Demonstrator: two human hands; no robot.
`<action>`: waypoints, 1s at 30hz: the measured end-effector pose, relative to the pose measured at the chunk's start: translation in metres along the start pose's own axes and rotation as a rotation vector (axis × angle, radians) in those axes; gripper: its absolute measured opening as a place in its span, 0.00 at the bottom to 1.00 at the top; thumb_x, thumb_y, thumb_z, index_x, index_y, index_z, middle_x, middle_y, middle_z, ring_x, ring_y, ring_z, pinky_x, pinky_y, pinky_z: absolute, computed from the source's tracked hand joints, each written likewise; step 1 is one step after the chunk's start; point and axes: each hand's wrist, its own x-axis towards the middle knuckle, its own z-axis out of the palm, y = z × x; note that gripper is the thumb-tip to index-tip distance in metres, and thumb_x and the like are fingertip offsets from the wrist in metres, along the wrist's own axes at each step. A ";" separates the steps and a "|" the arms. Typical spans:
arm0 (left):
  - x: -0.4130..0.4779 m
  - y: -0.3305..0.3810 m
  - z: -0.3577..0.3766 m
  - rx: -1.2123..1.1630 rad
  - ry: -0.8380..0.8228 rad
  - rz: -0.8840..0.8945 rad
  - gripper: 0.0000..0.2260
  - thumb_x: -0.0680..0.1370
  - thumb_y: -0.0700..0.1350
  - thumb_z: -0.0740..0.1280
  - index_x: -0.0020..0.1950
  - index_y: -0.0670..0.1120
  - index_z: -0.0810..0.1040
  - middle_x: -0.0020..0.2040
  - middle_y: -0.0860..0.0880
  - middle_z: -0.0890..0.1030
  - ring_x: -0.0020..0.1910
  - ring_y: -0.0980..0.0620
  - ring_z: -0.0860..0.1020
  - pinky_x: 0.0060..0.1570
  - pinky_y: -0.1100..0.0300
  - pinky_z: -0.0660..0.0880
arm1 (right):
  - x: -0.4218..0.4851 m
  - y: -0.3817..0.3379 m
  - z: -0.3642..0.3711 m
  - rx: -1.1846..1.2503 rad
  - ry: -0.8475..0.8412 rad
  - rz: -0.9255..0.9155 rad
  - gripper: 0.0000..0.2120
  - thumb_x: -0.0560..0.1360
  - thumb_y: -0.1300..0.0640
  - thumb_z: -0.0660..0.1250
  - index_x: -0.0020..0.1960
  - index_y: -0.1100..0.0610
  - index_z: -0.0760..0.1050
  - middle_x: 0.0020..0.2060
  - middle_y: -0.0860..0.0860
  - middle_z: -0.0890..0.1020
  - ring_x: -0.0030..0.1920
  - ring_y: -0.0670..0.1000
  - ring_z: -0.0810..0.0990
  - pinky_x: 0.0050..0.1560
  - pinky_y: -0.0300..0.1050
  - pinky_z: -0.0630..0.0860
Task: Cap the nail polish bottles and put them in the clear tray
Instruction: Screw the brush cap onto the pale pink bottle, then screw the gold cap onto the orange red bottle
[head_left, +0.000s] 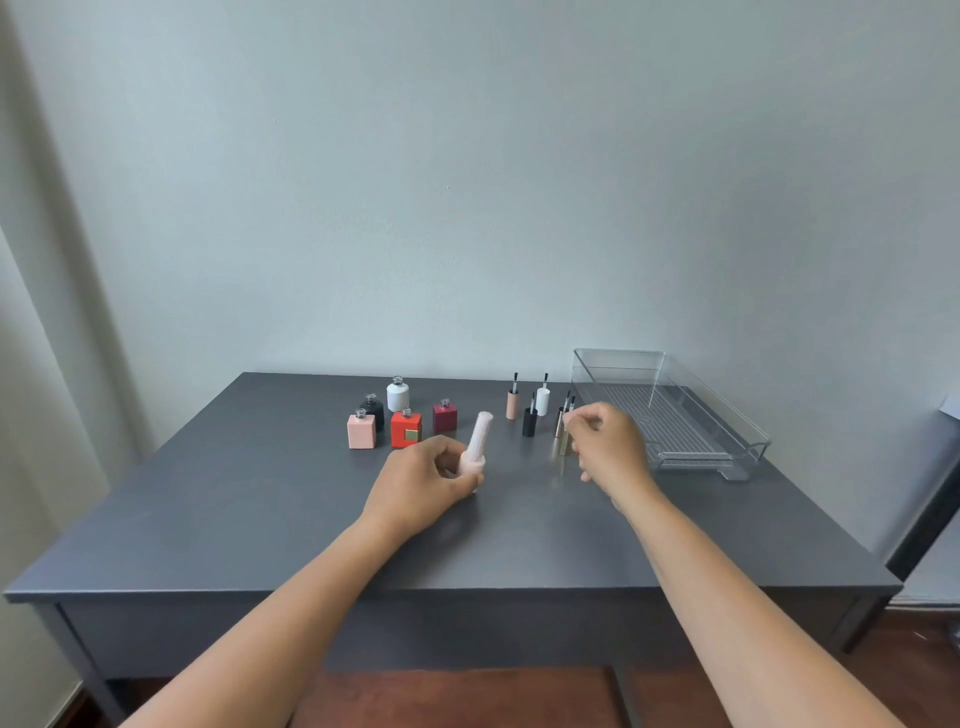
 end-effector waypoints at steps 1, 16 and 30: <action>0.000 0.000 0.000 -0.013 -0.005 -0.011 0.07 0.70 0.54 0.75 0.46 0.56 0.82 0.40 0.61 0.85 0.39 0.64 0.81 0.48 0.61 0.79 | 0.002 0.003 0.001 -0.082 0.014 0.024 0.07 0.75 0.52 0.65 0.50 0.54 0.76 0.38 0.49 0.80 0.31 0.51 0.79 0.34 0.48 0.79; -0.001 -0.002 -0.003 0.000 -0.066 -0.045 0.13 0.65 0.56 0.79 0.46 0.57 0.82 0.40 0.61 0.85 0.42 0.66 0.81 0.51 0.59 0.79 | 0.022 0.020 0.022 -0.432 0.002 0.040 0.09 0.77 0.52 0.65 0.43 0.58 0.74 0.32 0.48 0.75 0.41 0.58 0.77 0.32 0.45 0.64; 0.037 -0.027 -0.056 0.566 0.234 -0.014 0.24 0.72 0.55 0.74 0.67 0.54 0.77 0.59 0.49 0.77 0.62 0.46 0.72 0.59 0.54 0.68 | -0.002 -0.019 0.012 -0.179 -0.072 -0.091 0.09 0.74 0.47 0.66 0.40 0.52 0.75 0.37 0.47 0.85 0.40 0.51 0.85 0.42 0.52 0.81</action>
